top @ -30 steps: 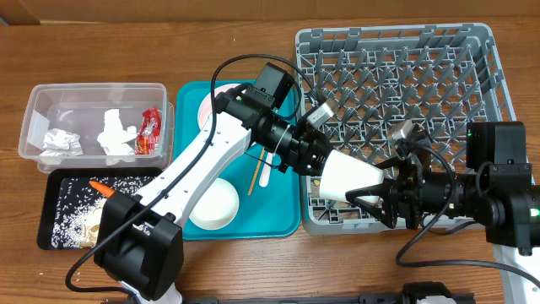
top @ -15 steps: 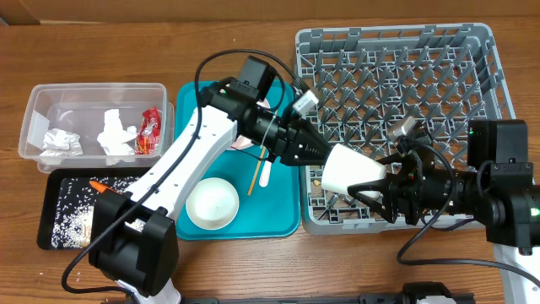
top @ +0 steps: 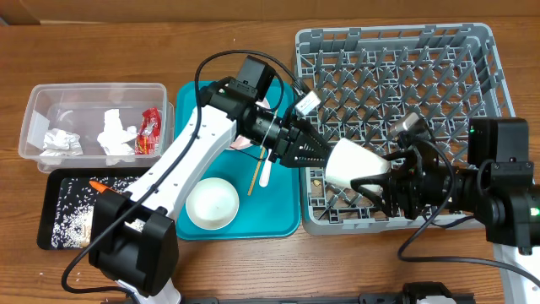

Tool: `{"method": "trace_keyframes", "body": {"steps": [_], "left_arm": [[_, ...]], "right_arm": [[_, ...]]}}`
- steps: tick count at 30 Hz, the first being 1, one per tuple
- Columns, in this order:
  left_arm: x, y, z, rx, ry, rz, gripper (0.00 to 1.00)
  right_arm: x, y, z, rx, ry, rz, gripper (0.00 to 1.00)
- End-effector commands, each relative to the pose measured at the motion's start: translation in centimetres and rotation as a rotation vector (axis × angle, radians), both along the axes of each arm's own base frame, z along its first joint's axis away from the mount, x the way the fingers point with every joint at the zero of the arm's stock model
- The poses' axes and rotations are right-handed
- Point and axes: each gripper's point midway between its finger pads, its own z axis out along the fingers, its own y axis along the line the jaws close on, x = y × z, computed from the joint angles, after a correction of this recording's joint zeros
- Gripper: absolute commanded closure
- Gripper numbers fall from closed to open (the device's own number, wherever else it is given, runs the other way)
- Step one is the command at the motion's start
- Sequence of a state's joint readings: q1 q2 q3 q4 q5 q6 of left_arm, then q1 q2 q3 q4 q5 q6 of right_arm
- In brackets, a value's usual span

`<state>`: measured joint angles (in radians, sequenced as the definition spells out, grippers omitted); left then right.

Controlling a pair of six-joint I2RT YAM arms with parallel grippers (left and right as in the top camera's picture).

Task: Sort waste into correct bins and load items into the dishwasher
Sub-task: 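Open the left gripper to release the cup to the right gripper, then lower the white cup upright into the dish rack with the right gripper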

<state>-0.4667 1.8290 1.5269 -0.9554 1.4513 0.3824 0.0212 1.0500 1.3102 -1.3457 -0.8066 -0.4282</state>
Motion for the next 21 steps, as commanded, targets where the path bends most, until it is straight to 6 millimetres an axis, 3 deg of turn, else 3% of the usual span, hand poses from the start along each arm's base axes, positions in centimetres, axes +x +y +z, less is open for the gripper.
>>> {"method": "trace_keyframes", "body": {"steps": [1,4,12,21], "left_arm": [[0.9,0.5,-1.6,0.148,-0.035,0.063,0.64],[1.1,0.9,-3.1,0.240,-0.039,0.087,0.71],[1.6,2.1,-5.8,0.425,-0.039,0.141,0.72],[1.8,2.3,-6.3,0.458,-0.027,0.157,0.74]], "right_arm": [[1.1,-0.9,0.3,-0.014,0.032,-0.113,0.49],[2.2,-2.4,-0.5,-0.064,0.079,-0.253,0.51],[4.2,-6.6,-2.5,-0.171,0.184,-0.585,0.56],[4.7,-9.8,-7.5,-0.346,0.418,-0.769,0.60]]}}
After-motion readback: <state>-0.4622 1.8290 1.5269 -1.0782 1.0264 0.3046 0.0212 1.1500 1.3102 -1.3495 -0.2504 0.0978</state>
